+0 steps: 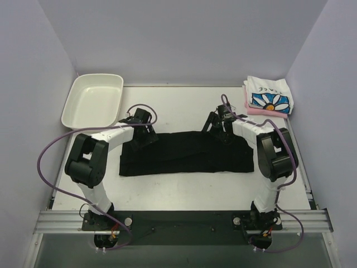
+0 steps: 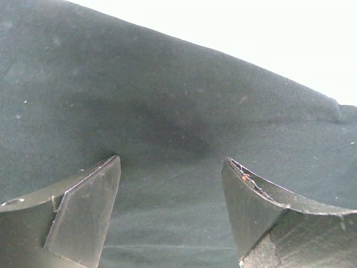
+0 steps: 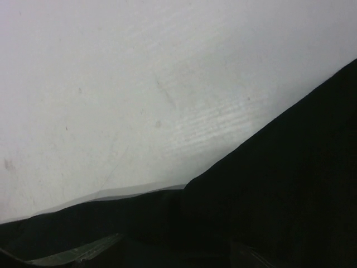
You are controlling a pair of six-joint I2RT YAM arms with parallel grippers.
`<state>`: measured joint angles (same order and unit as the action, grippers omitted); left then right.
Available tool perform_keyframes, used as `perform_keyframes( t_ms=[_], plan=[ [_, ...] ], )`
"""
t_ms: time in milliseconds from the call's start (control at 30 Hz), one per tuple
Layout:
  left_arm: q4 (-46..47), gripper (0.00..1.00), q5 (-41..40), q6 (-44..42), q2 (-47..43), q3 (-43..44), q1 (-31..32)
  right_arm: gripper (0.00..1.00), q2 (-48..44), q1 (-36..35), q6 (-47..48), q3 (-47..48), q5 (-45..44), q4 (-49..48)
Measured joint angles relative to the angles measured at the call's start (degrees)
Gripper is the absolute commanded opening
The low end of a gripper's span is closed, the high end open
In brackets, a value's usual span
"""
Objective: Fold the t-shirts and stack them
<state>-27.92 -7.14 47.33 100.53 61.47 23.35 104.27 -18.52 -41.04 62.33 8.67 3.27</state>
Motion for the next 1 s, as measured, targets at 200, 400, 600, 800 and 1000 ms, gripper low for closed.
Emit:
perform_keyframes(
  t_ms=[200, 400, 600, 800, 1000],
  plan=[
    [1.1, 0.84, 1.7, -1.7, 7.8, 9.9, -3.7, 0.74, 8.2, 2.5, 1.7, 11.5, 1.7, 2.5],
    [1.6, 0.84, 3.2, -2.9, 11.8, 15.7, -5.0, 0.77, 8.7, 3.1, 4.3, 13.7, 1.2, 4.8],
    [-0.1, 0.85, 3.6, -3.5, 8.3, 14.6, -3.2, 0.77, 1.7, 2.1, 9.3, 15.0, -4.0, 13.8],
    [-0.5, 0.85, 3.7, -3.5, -2.0, 12.0, 0.3, 0.78, -5.7, 1.0, 11.4, 12.6, -8.5, 18.0],
    [-0.1, 0.85, 3.8, -3.3, -5.5, 8.7, 0.5, 0.78, -7.1, 0.2, 11.3, 4.2, -8.7, 18.5]
  ],
)
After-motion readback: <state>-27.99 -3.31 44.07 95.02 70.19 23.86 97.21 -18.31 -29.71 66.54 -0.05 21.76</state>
